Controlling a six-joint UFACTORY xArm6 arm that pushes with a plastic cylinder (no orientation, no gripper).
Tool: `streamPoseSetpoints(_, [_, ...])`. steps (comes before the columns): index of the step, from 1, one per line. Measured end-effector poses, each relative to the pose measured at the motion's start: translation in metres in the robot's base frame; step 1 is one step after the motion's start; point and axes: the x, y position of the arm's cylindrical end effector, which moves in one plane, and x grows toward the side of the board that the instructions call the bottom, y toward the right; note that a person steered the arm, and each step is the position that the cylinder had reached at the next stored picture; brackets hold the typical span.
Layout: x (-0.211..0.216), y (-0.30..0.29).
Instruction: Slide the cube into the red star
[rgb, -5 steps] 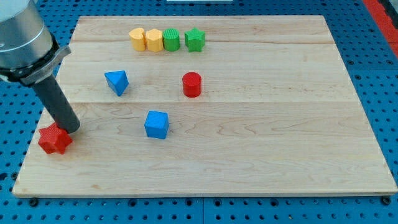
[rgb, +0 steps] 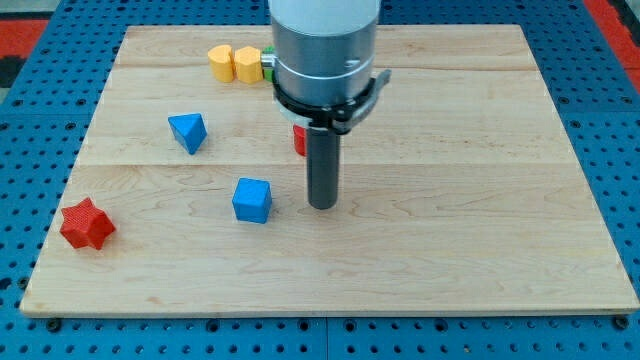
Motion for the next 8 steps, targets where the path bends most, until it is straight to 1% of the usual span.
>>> streamPoseSetpoints(4, [0.001, -0.198])
streamPoseSetpoints(5, [-0.002, -0.203])
streamPoseSetpoints(6, [-0.016, -0.127])
streamPoseSetpoints(7, [-0.024, -0.013])
streamPoseSetpoints(8, [-0.052, 0.052])
